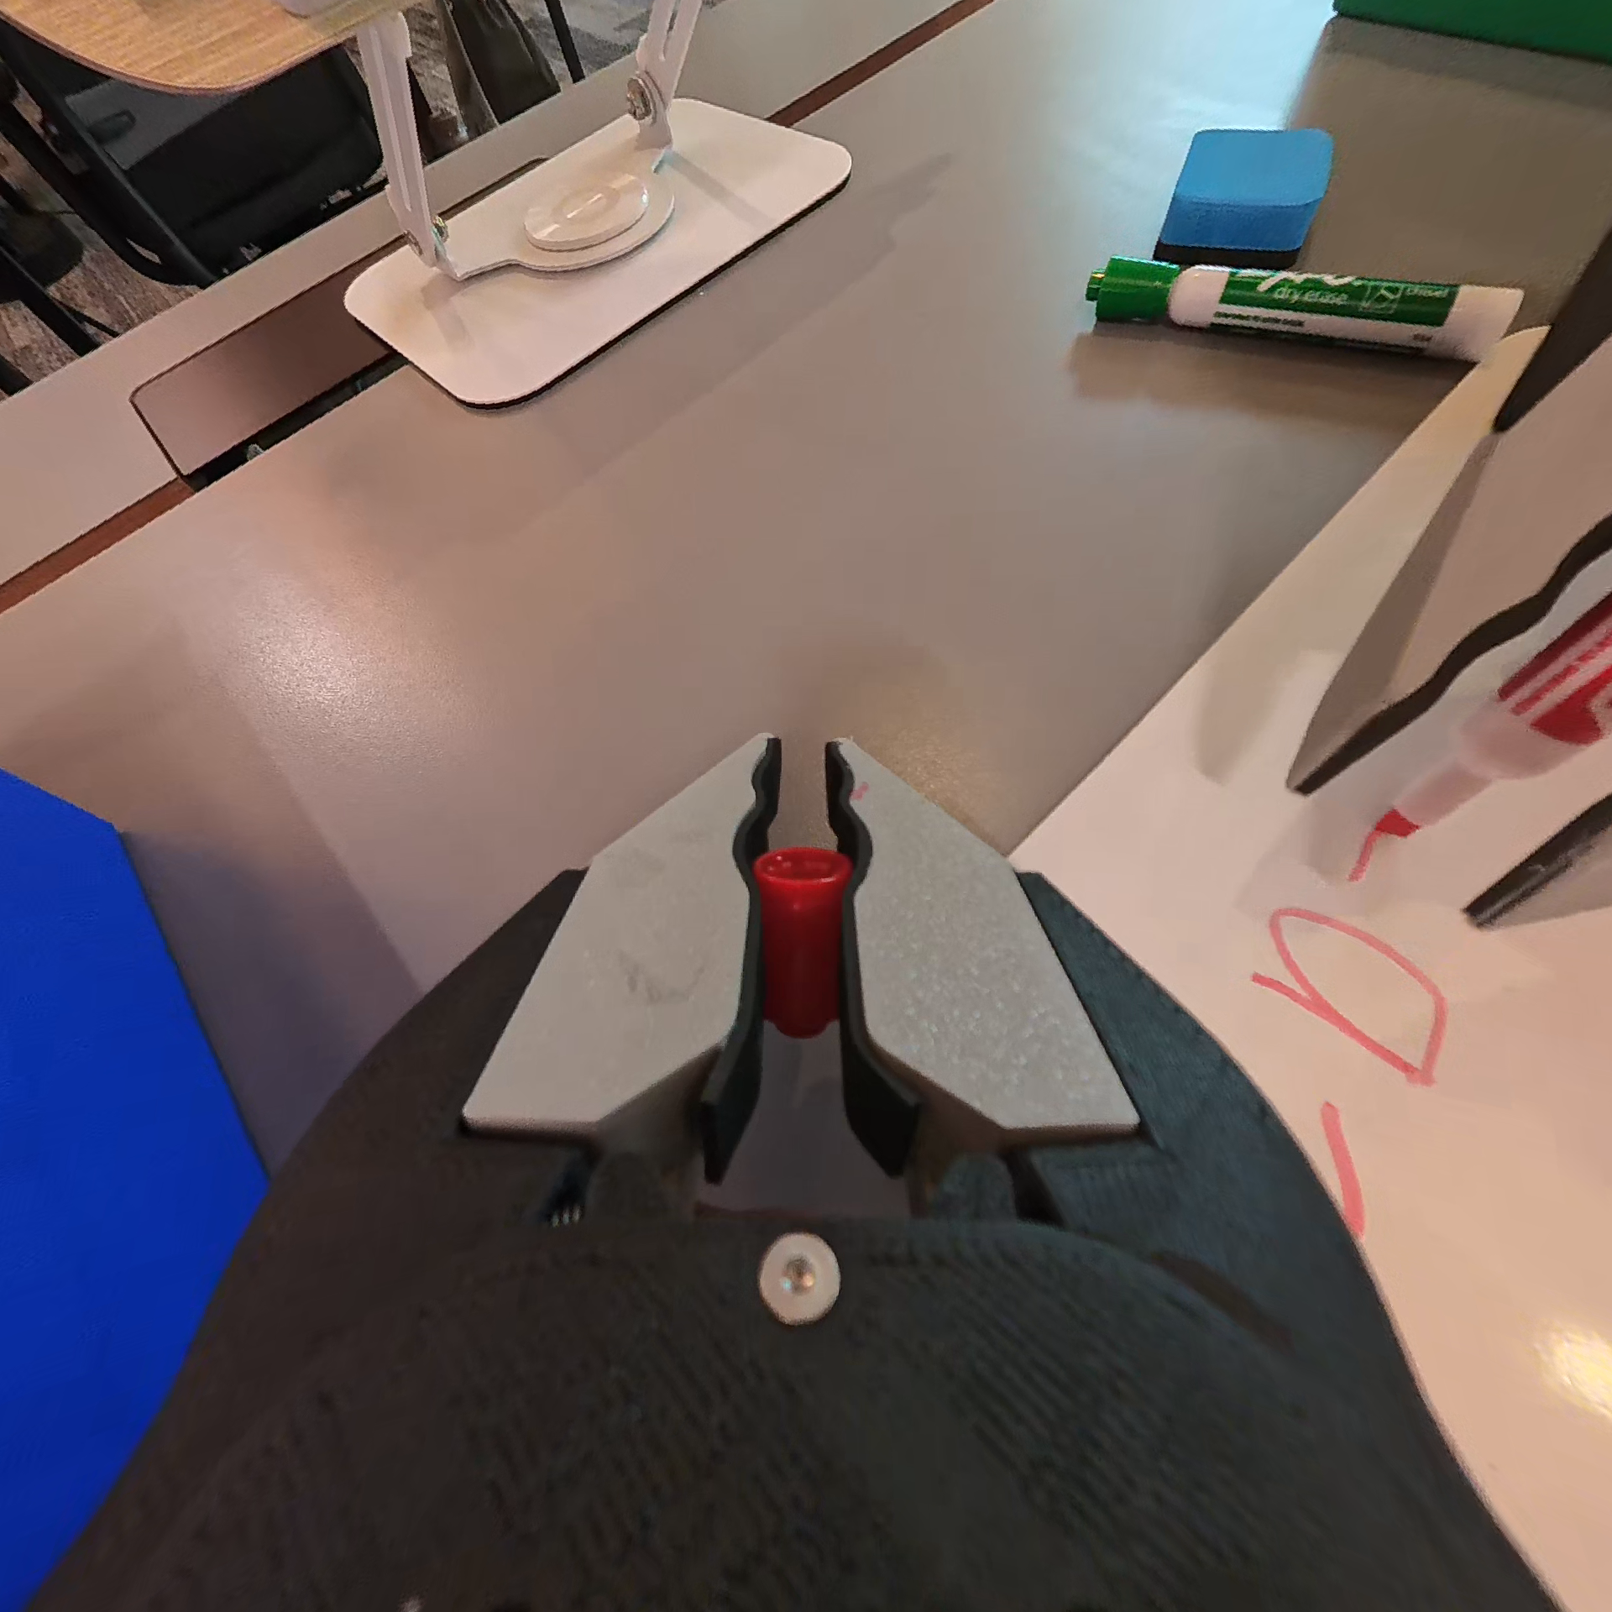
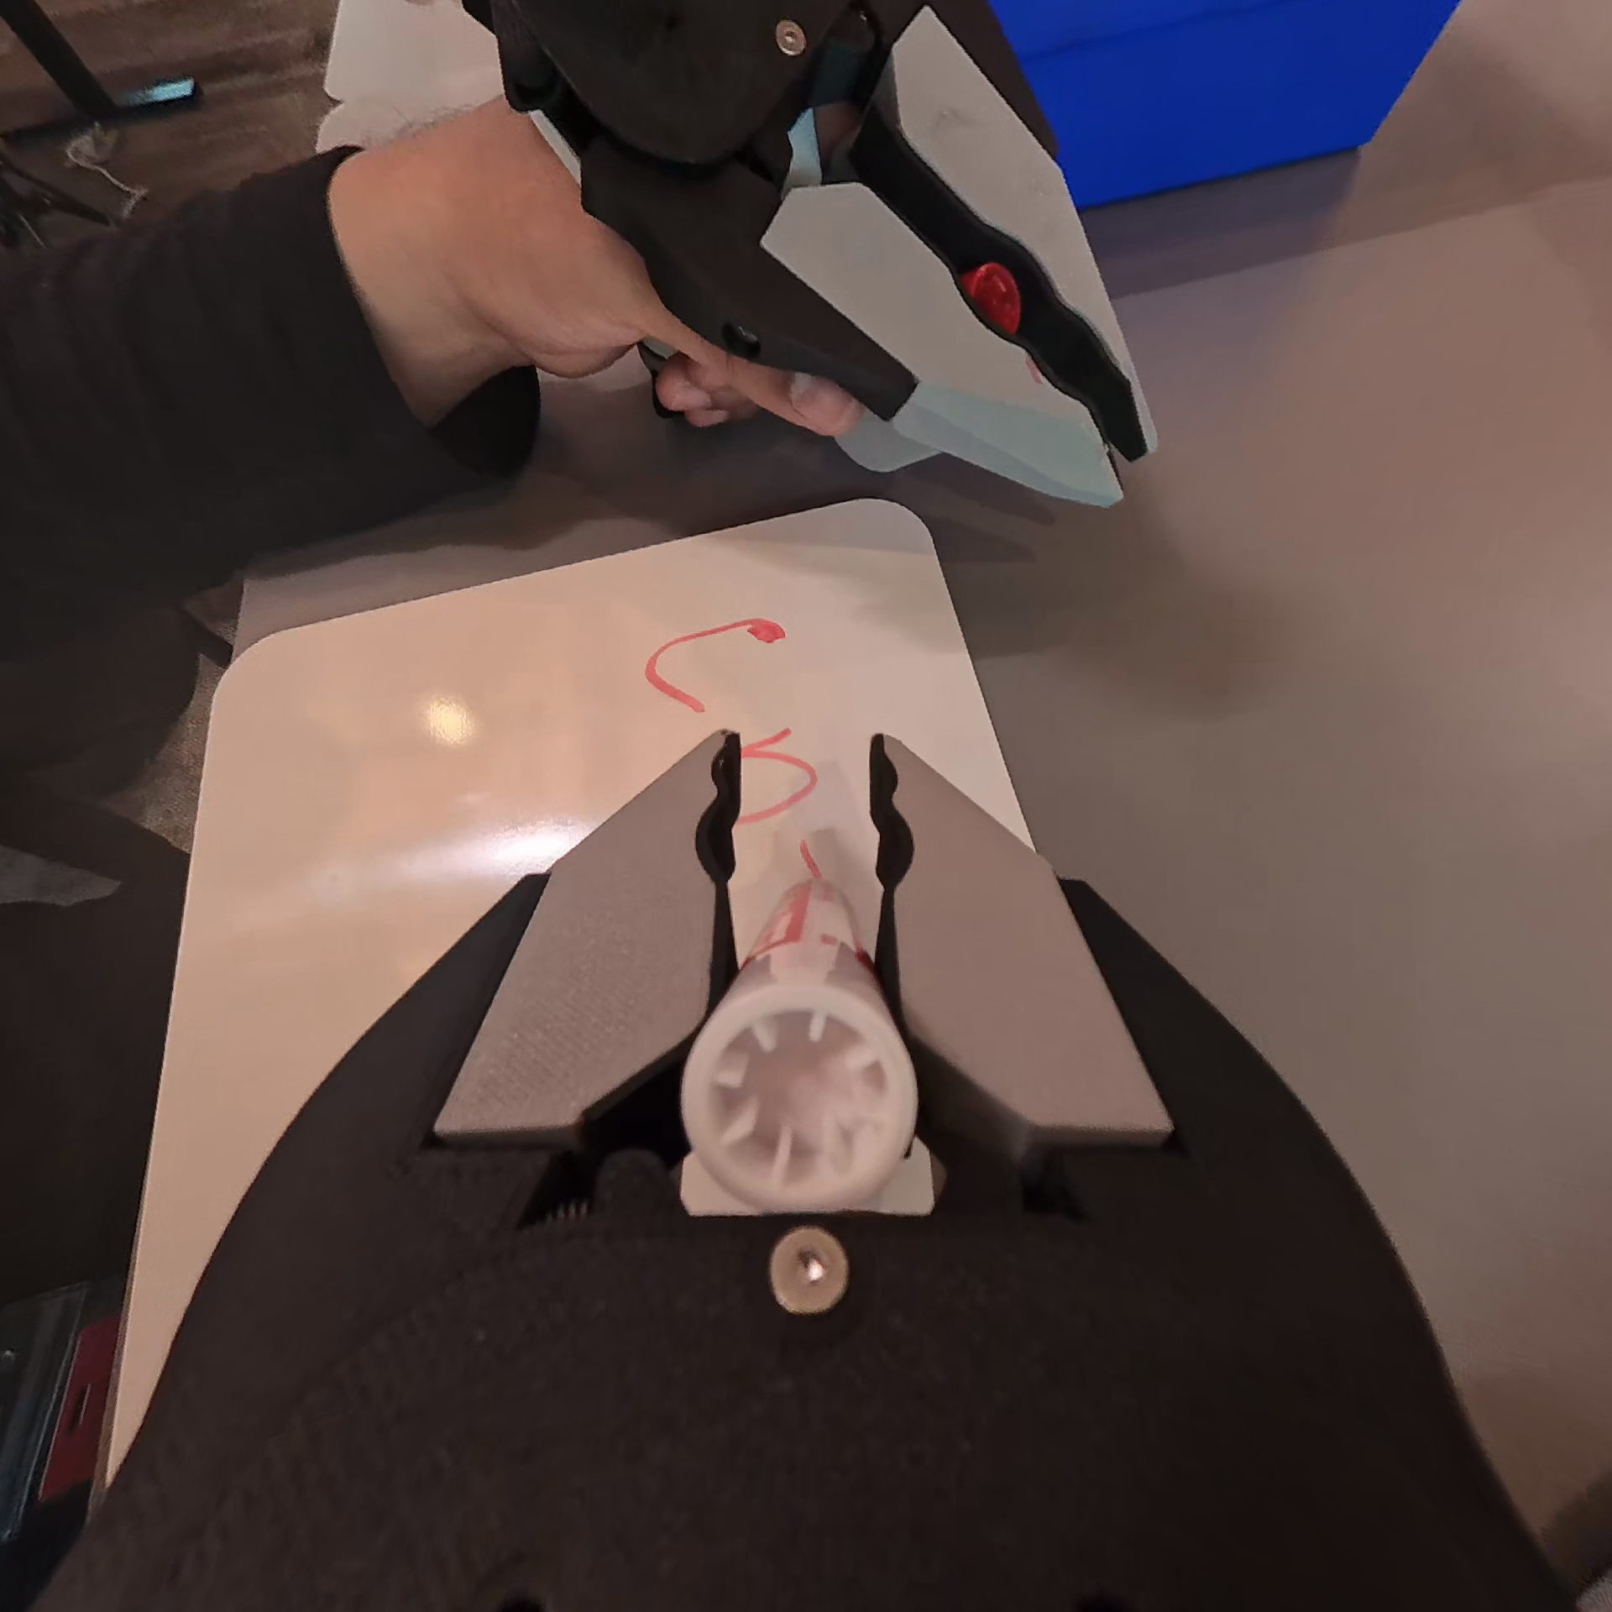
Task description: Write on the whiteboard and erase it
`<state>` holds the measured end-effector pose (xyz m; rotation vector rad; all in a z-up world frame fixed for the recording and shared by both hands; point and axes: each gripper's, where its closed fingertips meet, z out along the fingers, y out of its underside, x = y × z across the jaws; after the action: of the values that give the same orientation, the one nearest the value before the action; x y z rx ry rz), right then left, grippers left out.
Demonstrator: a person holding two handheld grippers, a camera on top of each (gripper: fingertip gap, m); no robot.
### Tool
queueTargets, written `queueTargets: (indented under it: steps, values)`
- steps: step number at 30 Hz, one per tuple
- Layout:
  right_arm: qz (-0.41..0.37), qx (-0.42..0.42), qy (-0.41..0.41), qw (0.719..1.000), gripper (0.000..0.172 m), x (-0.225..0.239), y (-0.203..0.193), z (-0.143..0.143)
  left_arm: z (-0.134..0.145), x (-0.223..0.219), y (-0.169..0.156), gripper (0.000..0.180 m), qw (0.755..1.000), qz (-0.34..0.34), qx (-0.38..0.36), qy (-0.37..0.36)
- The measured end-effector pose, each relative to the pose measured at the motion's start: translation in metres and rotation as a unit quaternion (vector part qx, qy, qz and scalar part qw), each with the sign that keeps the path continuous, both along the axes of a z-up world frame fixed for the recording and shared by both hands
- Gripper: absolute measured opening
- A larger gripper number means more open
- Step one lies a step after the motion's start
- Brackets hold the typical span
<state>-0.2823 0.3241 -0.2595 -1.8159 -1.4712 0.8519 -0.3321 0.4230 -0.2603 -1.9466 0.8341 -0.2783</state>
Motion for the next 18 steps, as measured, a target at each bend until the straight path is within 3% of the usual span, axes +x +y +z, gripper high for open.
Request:
queueTargets:
  steps: [10,18]
  values:
    - [-0.002,-0.008,0.027,1.0,0.029,-0.007,-0.001,0.009,0.0,-0.001,0.0,0.008,1.0,0.002,0.0,-0.001]
    - [0.009,0.008,-0.001,1.0,0.029,-0.016,-0.004,0.0,0.0,-0.001,0.0,0.008,1.0,0.001,-0.001,-0.002]
